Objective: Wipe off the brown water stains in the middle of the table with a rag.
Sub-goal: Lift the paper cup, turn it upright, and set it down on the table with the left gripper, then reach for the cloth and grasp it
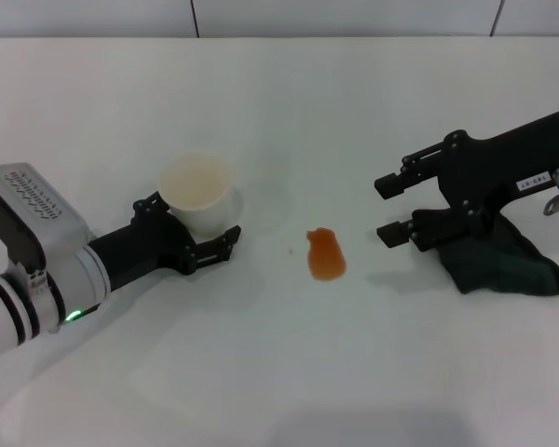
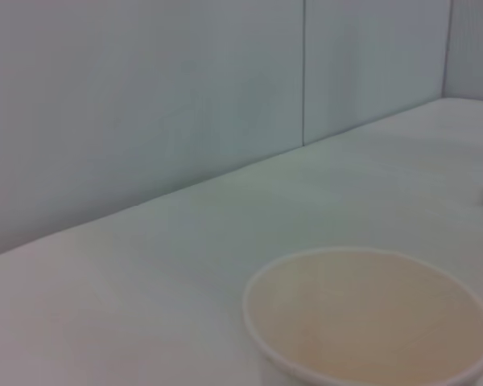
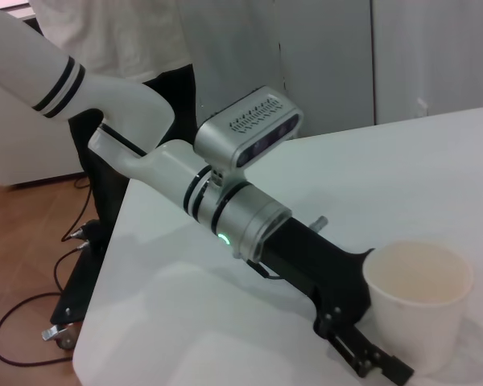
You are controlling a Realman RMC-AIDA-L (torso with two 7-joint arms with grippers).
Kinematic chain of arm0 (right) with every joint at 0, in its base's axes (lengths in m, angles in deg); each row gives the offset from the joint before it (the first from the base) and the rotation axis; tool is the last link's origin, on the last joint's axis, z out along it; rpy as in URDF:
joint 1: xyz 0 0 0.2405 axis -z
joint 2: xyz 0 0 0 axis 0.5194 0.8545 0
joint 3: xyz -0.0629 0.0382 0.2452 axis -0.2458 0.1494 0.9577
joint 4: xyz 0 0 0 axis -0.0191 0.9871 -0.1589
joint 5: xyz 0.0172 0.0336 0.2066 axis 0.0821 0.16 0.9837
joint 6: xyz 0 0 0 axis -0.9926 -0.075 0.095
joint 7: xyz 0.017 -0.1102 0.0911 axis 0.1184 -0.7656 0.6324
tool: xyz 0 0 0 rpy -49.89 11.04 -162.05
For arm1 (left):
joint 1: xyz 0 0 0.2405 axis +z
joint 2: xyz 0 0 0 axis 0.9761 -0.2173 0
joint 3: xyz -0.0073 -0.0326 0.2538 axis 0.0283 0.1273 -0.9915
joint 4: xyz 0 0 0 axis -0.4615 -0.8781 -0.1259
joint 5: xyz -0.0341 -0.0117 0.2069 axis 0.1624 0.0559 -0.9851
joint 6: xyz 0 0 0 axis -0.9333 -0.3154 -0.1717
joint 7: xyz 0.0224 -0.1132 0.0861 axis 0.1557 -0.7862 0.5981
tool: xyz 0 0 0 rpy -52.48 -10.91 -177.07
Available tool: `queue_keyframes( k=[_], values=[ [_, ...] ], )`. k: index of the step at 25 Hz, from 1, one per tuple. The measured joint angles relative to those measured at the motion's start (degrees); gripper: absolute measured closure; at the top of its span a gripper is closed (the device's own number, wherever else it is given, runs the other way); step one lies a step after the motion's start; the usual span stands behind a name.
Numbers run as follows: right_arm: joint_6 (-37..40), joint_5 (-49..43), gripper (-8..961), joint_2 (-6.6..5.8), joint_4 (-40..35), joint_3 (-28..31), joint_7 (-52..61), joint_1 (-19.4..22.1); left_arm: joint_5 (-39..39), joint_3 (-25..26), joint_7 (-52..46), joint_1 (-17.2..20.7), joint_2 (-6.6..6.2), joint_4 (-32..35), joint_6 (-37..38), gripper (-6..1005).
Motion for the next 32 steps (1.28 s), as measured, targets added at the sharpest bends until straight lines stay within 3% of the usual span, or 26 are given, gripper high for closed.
queue_keyframes(
  k=[8, 17, 22, 32],
  values=[
    [0.09, 0.01, 349, 0.16, -0.13, -0.01, 0.0, 0.07, 0.48, 0.15, 0.07, 0.48, 0.0, 0.24, 0.47, 105],
    [0.27, 0.01, 349, 0.05, -0.21, 0.0, 0.0, -0.07, 2.62, 0.25, 0.91, 4.55, -0.11, 0.49, 4.59, 105],
    [0.2, 0.01, 349, 0.03, -0.26, 0.0, 0.28, -0.05, 4.04, 0.34, 0.34, 8.57, -0.68, 1.84, 12.92, 105],
    [-2.03, -0.47, 348, -0.41, -2.04, 0.47, 3.93, 1.84, 0.86, -0.03, -10.24, 20.46, -1.9, 14.78, 21.89, 106]
  ],
)
